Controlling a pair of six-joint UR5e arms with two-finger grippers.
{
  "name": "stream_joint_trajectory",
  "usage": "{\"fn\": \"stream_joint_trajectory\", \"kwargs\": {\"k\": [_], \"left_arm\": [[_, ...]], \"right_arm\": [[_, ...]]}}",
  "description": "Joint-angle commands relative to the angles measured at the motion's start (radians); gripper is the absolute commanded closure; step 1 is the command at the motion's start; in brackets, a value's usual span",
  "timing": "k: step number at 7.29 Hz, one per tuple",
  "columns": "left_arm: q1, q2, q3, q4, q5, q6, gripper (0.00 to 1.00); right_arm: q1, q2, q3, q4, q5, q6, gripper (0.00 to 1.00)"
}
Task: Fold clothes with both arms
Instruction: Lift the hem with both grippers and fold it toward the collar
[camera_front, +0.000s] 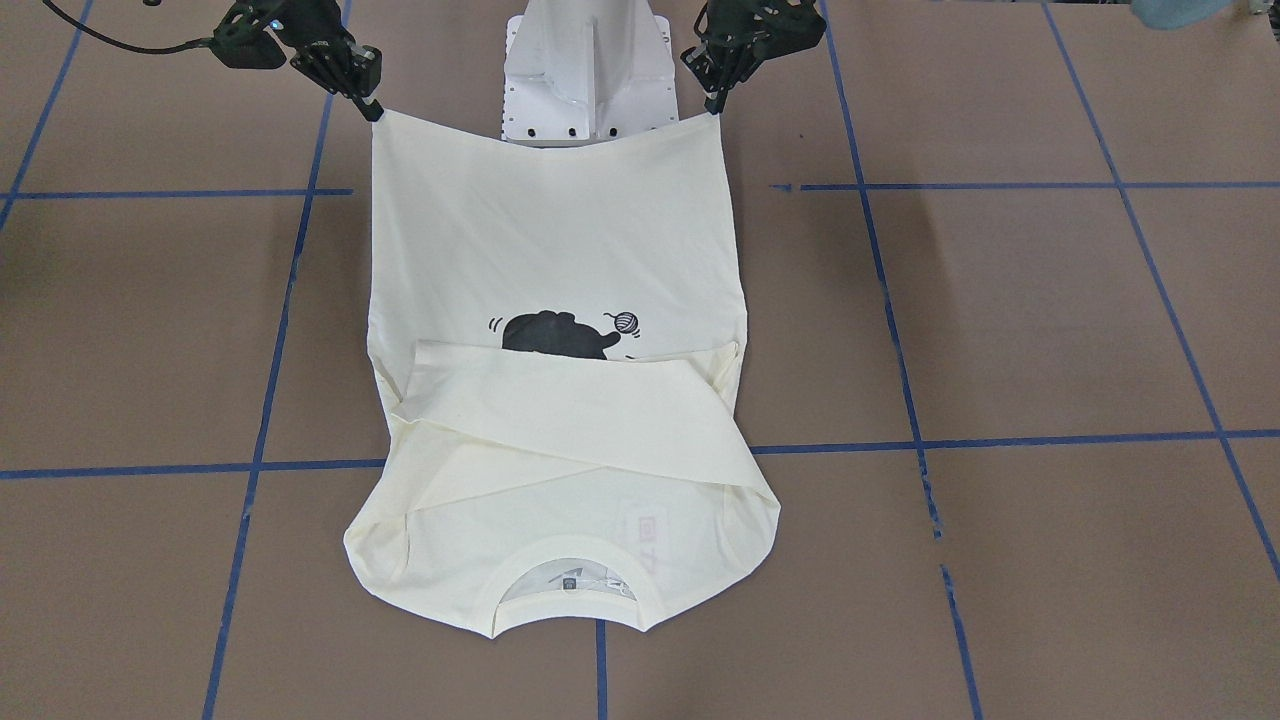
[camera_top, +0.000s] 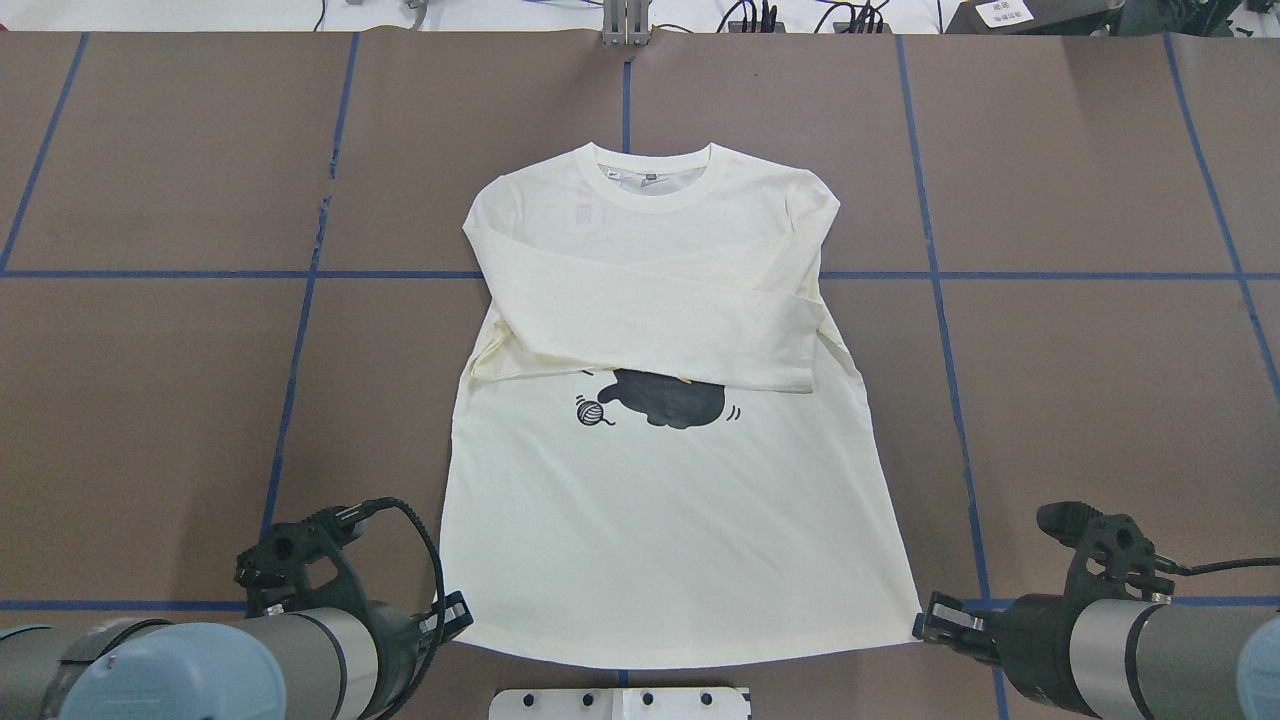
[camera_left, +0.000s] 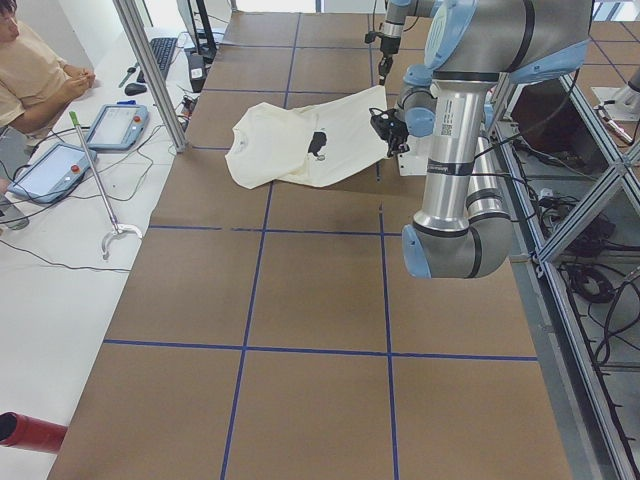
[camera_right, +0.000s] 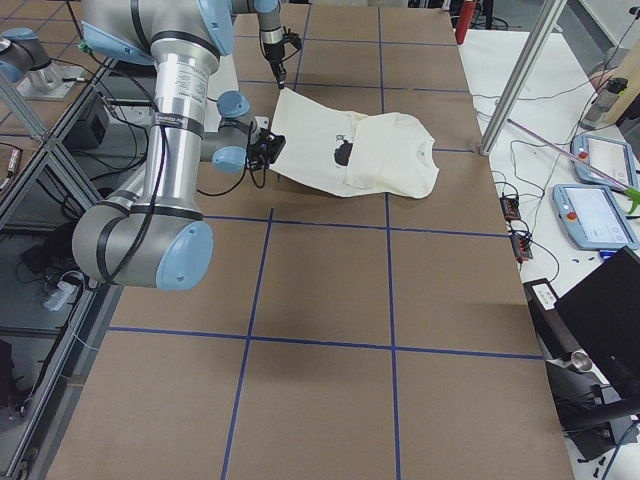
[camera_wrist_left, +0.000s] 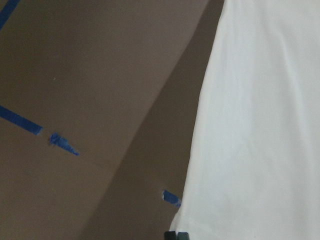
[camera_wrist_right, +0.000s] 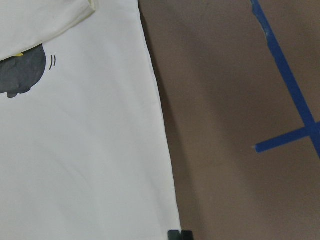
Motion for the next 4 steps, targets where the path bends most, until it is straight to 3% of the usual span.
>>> {"fn": "stream_joint_trajectory", "kwargs": {"k": [1,3,4], "left_arm": [[-0.033,-0.024,-0.026,0.009,-0.001,0.012,1.00],[-0.265,-0.142,0.083,0.001,-0.020,0.148,1.00],[-0.356,-0.190,0.187,-0.037,-0.050,0.203,1.00]], "right_arm": [[0.075,-0.016,0.053,0.000,0.027,-0.004,1.00],[0.244,0.068,-0.034,0.000,0.054,-0.065,1.00],[0.380,0.216,-0.168,-0.002,0.134,-0.196,1.00]]}}
